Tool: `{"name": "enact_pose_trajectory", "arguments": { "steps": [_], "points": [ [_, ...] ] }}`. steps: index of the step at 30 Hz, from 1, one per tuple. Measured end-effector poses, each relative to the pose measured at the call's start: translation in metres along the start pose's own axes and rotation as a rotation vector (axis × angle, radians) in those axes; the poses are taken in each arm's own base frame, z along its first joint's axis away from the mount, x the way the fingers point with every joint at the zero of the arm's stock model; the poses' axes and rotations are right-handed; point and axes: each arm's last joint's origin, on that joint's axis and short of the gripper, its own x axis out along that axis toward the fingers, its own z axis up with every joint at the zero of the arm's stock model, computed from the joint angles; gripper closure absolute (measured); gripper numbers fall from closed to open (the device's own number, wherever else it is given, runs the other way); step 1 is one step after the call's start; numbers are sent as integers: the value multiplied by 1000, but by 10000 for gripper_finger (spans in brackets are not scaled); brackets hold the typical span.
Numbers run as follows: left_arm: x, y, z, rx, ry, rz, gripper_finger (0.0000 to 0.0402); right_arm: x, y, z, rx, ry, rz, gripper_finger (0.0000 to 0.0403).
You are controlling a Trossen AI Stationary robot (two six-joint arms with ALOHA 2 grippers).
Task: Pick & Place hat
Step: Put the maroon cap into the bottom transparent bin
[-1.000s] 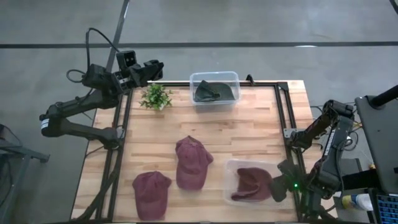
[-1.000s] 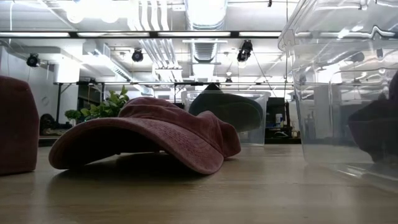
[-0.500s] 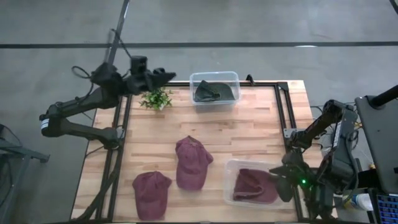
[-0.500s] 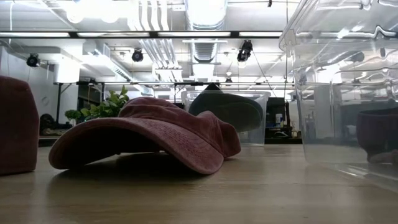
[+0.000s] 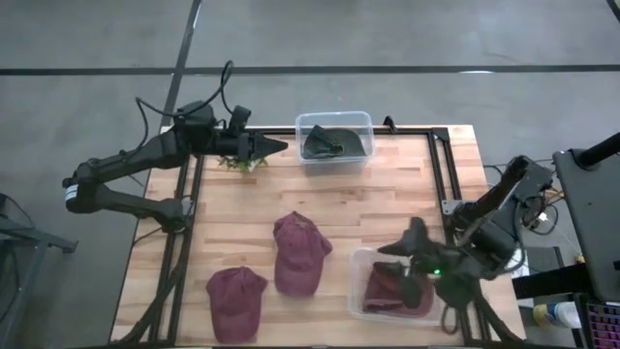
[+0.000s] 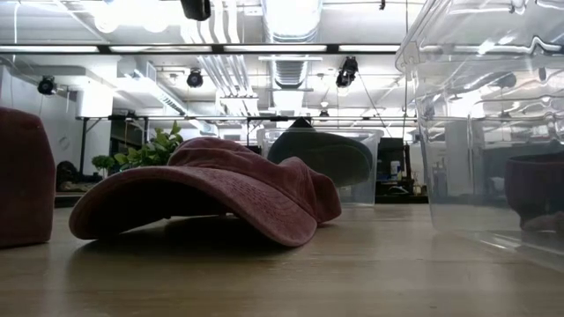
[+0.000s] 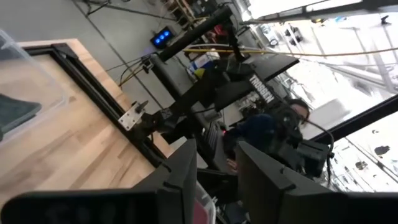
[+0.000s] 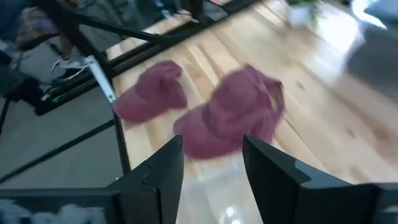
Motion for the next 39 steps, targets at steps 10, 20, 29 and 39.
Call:
{"name": "enact_pose_trajectory", "arguments": {
  "steps": [10, 20, 29, 39],
  "points": [
    [-7, -5, 1, -31, 13, -37, 296, 77, 53, 3, -185, -174, 160, 273],
    [-9, -7, 0, -33, 60, -77, 296, 185, 84, -32, -384, -103, -15, 263],
    [-9, -7, 0, -34, 66, -82, 296, 241, 103, -61, -514, 161, -209, 222],
    [-10, -7, 1, -27, 67, -85, 296, 279, 116, -88, -560, 257, -117, 157]
  ]
}}
